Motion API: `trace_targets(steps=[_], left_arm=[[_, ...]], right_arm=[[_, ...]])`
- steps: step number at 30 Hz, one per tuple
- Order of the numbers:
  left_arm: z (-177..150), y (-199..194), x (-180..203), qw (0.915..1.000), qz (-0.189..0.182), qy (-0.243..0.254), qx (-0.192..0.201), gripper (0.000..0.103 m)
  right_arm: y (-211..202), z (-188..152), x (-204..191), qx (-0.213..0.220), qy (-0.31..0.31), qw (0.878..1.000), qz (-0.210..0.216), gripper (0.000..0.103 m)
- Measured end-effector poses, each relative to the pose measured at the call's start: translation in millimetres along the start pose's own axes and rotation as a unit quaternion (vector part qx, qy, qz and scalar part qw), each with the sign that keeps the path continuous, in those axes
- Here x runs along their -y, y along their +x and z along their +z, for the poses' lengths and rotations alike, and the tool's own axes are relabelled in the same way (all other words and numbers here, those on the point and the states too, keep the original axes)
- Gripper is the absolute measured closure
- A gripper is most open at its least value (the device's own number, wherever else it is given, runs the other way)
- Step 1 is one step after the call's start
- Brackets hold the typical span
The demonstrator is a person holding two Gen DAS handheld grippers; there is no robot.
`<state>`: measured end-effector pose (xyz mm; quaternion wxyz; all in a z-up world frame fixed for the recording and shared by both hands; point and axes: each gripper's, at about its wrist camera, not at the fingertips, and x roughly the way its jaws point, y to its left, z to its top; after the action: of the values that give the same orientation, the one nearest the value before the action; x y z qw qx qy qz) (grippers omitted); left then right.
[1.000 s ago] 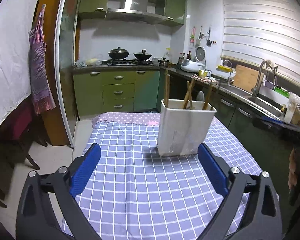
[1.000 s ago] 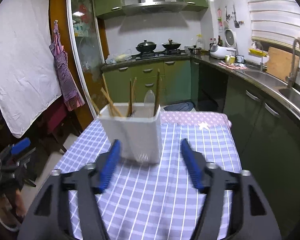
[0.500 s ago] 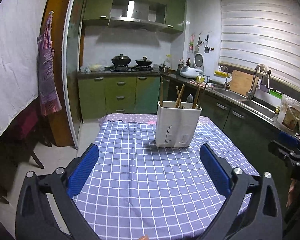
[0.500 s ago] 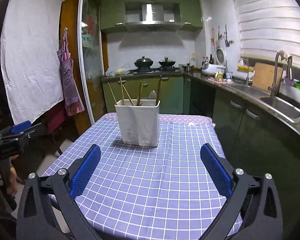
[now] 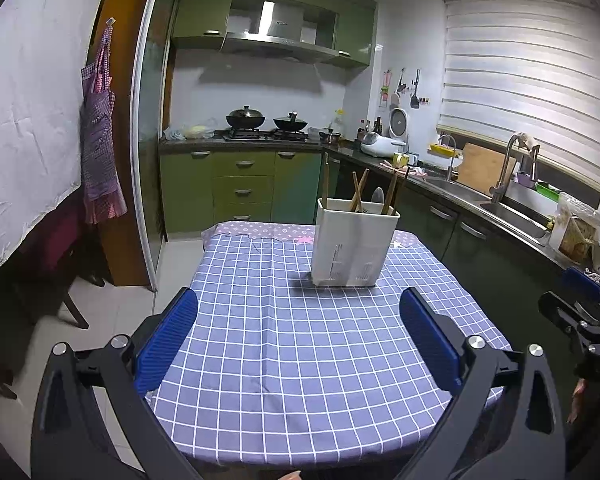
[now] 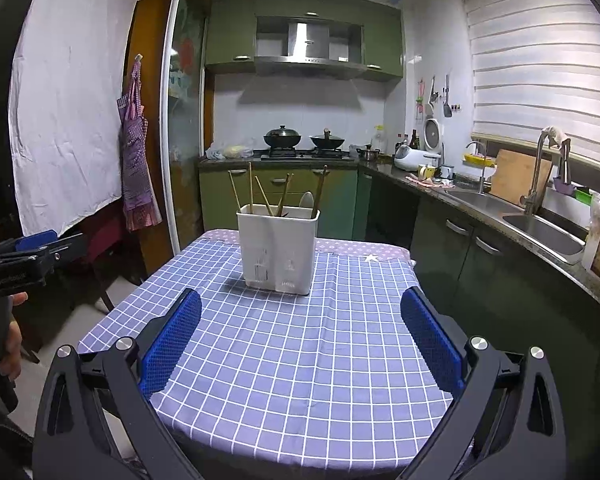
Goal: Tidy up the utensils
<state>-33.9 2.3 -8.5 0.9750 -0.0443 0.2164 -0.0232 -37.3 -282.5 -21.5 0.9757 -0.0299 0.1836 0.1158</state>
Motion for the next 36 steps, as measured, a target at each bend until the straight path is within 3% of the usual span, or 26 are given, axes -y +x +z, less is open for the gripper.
trace_targets(steps=[36], left_arm=[[-4.8,-12.0,16.8,0.9997,-0.014,0.021,-0.005,0.007]], right_arm=[[-10.6,6.1,1.2,0.003,0.006,1.0,0.002,0.005]])
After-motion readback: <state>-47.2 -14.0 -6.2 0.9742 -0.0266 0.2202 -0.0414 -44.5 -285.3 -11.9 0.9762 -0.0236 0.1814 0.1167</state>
